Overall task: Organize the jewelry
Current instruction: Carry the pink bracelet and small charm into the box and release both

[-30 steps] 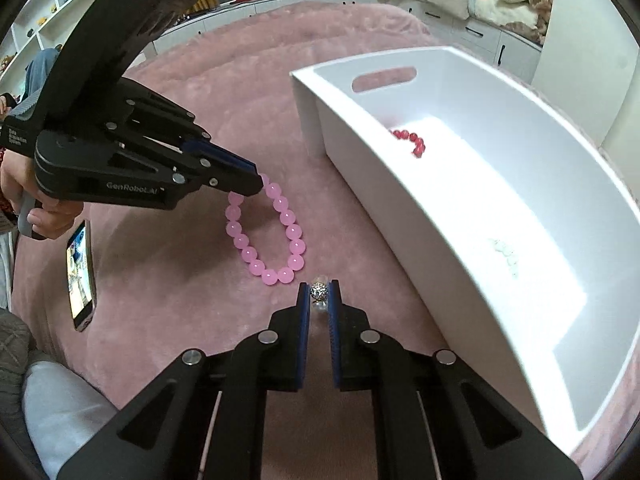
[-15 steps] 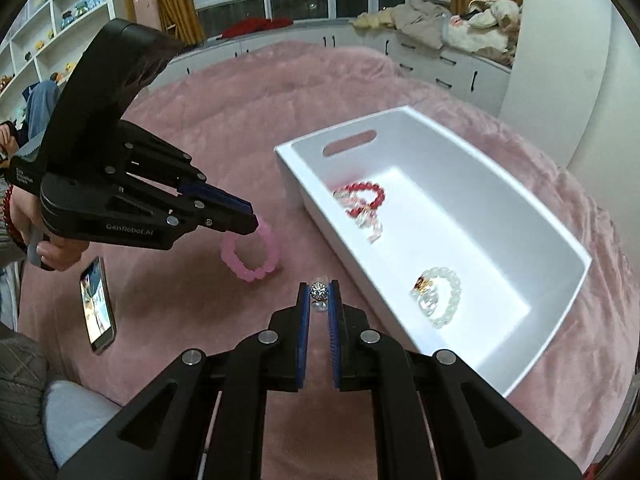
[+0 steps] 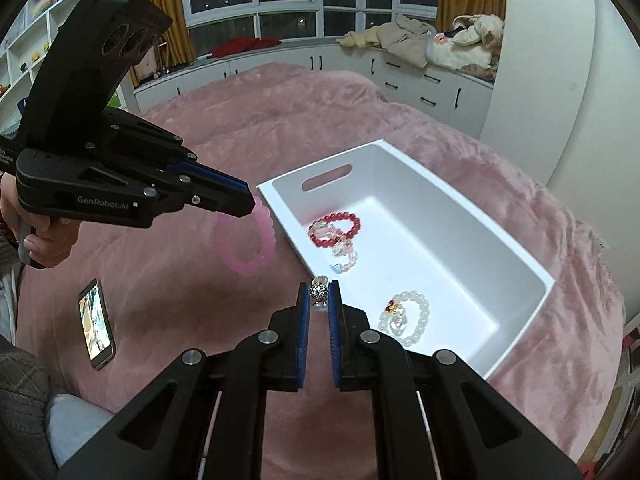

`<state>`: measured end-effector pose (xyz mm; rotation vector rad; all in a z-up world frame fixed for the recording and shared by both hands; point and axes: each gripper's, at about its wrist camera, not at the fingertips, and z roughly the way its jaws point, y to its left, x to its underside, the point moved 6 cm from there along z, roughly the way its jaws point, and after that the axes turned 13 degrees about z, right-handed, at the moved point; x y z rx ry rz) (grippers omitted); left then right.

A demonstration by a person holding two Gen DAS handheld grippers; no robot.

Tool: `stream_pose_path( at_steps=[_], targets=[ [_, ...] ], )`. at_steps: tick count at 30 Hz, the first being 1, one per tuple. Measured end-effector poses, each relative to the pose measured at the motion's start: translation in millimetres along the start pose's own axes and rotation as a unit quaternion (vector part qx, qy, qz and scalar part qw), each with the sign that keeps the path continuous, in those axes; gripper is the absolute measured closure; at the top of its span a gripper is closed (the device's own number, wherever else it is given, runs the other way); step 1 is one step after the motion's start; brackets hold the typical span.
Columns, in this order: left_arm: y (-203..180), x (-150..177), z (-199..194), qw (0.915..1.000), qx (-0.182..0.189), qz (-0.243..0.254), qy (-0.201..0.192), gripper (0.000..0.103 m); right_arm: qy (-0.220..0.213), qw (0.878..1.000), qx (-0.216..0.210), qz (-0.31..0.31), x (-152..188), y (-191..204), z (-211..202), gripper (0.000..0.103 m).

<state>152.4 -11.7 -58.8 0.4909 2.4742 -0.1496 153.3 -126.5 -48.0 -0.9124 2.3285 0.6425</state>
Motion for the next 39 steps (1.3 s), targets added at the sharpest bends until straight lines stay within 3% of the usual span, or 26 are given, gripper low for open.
stream_pose_path(
  at_steps=[20,33,39],
  targets=[
    [-14,-78,-9,0.9974,-0.008,0.054,-0.046,0.086,-0.049,0.998,0.024,0.026,-24,-33,-20,0.093],
    [2,-94,40,0.9985,-0.021,0.042,-0.027,0.086,-0.048,0.995,0.052,0.071,-24,-70,-3,0.094],
    [18,-78,78,0.9992,-0.032,0.02,0.008,0.086,-0.009,0.992,0.067,0.106,-10,-81,28,0.094]
  ],
)
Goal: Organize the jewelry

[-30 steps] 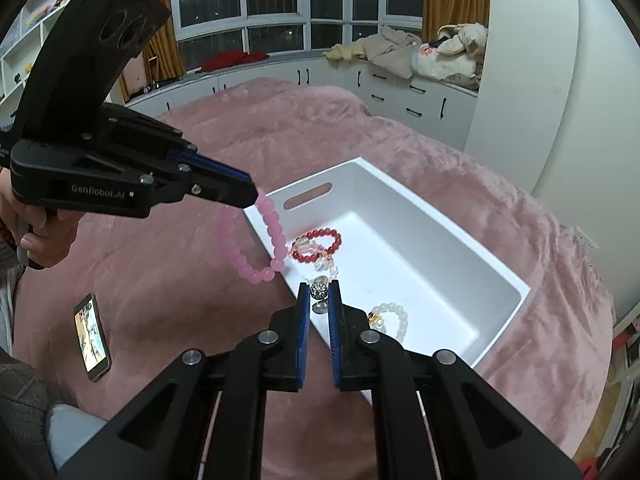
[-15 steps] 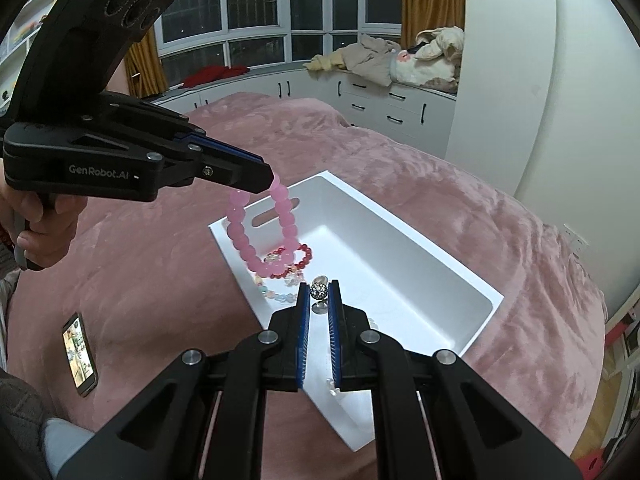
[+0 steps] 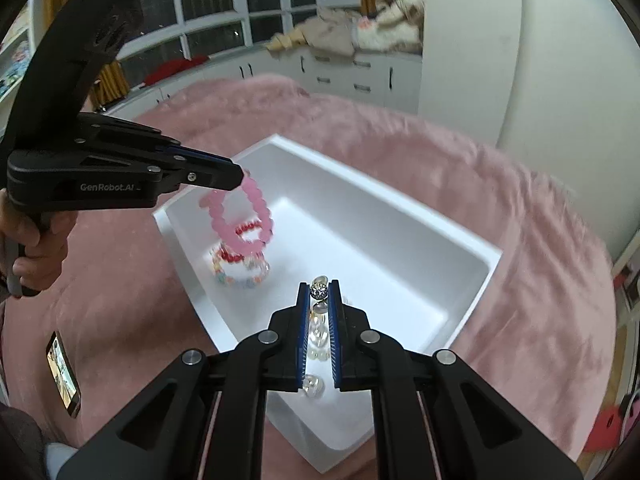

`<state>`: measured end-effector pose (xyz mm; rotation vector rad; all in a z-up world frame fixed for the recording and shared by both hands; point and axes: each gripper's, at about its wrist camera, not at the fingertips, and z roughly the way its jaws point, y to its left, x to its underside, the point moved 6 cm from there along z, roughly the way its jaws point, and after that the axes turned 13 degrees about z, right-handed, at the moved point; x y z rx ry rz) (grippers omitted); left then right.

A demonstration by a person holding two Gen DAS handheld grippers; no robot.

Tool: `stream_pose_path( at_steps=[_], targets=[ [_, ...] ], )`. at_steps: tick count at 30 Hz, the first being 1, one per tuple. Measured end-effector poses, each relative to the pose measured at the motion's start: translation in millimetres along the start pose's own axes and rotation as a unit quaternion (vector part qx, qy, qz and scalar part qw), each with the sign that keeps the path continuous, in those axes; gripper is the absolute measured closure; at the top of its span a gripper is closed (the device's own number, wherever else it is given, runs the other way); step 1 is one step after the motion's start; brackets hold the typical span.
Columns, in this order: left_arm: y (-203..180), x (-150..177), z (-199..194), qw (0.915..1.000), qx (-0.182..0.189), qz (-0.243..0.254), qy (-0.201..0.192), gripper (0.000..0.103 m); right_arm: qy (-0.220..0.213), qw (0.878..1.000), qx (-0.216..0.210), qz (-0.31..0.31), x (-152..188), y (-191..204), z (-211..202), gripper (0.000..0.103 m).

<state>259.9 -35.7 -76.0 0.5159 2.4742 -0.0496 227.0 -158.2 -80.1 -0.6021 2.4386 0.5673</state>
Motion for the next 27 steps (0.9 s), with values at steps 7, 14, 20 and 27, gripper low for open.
stream_pose_path(
  at_steps=[7,14,20,27],
  targets=[
    [11,24,29,0.9992,0.0,-0.022,0.033,0.082,0.022,0.999,0.013,0.029,14,-1,23,0.092],
    [15,20,12,0.9996,-0.004,-0.024,0.015,0.058,-0.021,0.998,0.02,0.049,1,2,2,0.039],
    [15,11,-43,0.9982,-0.023,-0.022,-0.051,0.009,-0.078,0.992,0.043,0.086,-19,5,-40,0.005],
    [12,13,-95,0.9959,-0.034,-0.024,-0.08,0.006,-0.104,0.988,0.05,0.103,-23,22,-87,0.005]
  ],
)
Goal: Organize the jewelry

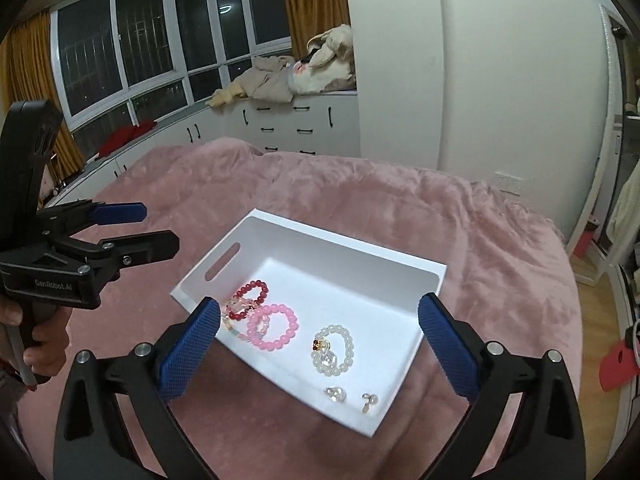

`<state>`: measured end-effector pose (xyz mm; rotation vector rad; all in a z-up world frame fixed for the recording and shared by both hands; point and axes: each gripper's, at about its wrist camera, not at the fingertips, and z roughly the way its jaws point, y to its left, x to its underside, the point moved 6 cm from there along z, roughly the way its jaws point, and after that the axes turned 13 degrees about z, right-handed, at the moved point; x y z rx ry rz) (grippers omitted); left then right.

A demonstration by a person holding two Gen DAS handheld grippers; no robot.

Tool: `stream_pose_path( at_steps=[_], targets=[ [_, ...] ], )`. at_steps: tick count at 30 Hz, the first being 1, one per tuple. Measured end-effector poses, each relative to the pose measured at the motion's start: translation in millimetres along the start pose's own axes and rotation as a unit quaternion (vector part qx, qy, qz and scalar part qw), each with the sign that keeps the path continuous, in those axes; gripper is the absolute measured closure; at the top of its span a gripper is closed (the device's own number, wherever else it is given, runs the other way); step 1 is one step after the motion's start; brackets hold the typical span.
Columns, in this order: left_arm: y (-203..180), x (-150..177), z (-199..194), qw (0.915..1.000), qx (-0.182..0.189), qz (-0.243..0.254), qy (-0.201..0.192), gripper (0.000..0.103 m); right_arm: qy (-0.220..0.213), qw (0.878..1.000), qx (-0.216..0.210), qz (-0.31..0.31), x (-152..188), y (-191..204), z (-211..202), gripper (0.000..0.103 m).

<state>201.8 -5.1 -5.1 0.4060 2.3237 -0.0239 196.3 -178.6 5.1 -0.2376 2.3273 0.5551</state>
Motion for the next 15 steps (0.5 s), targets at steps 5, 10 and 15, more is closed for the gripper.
stream_pose_path(
  at_steps=[5,10,15],
  targets=[
    [-6,11,-30,0.9999,-0.008,0.011,-0.005,0.004,0.0,1.0,0.011,0.004,10,8,-29,0.005],
    [-18,28,-44,0.9995,-0.017,0.025,0.003,0.004,0.006,1.0,0.018,0.002,28,13,-49,0.005],
    [-28,50,-49,0.9994,-0.02,0.025,0.014,0.004,0.027,0.999,0.031,-0.011,52,16,-49,0.005]
  ],
)
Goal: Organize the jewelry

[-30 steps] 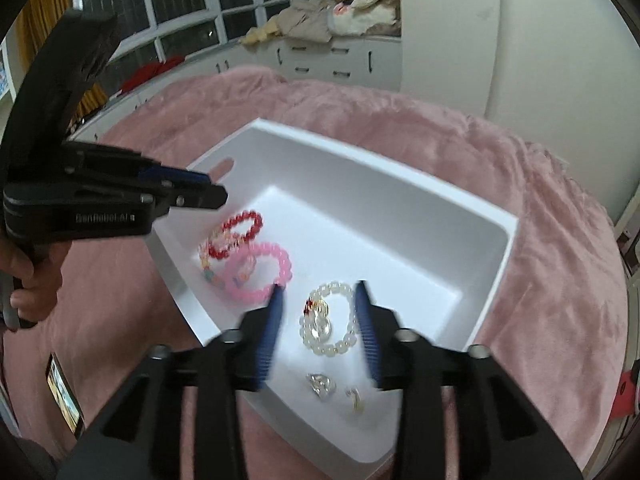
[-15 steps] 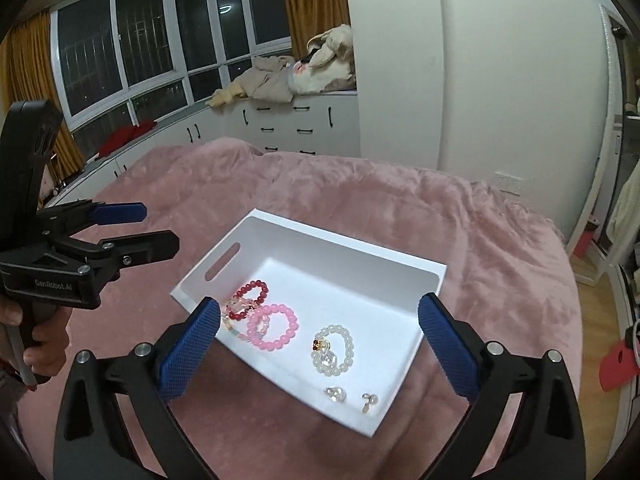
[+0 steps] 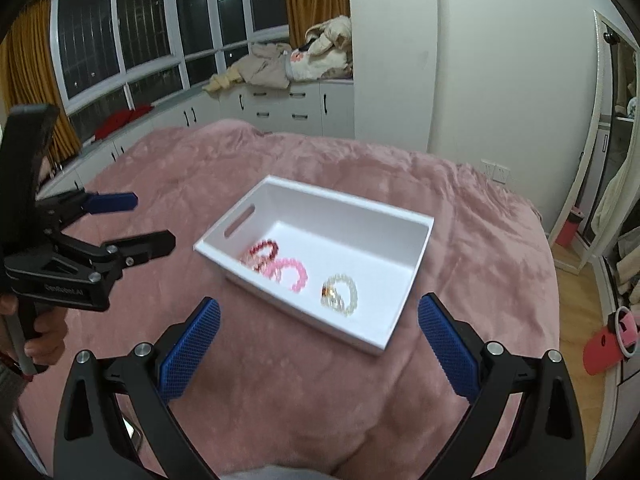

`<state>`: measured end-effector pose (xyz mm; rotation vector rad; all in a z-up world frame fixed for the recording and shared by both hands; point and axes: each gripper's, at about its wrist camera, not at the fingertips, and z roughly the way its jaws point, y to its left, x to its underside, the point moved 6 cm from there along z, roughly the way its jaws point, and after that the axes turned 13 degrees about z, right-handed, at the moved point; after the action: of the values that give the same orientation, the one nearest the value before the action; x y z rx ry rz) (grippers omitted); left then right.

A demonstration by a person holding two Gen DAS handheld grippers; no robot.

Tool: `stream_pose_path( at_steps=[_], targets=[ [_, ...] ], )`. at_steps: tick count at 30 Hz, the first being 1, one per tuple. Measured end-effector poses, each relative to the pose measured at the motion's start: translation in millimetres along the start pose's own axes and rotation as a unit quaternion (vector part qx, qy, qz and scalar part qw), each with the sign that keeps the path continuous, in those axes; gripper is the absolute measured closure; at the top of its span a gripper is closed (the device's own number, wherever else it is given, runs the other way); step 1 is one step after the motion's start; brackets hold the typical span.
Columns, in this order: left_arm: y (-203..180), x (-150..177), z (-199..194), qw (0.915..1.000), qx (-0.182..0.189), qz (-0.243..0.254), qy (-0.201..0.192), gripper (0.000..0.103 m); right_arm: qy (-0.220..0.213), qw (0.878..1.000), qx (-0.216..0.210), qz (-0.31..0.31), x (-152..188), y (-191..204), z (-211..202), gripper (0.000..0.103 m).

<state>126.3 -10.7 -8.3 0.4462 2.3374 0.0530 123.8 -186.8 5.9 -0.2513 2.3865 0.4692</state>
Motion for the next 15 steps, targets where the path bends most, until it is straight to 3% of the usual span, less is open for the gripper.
stream_pose_path(
  at_steps=[4,9,15],
  targets=[
    [-6,18,4,0.9998,-0.003,-0.004,0.018,0.004,0.015,1.0,0.001,-0.001,16,0,3,0.005],
    [-22,33,4,0.999,-0.018,0.026,0.033,0.004,0.023,1.0,0.01,-0.01,25,1,5,0.005],
    [-29,35,1,0.9991,0.01,0.009,0.04,0.004,0.025,0.999,0.023,-0.022,24,2,7,0.005]
  ],
)
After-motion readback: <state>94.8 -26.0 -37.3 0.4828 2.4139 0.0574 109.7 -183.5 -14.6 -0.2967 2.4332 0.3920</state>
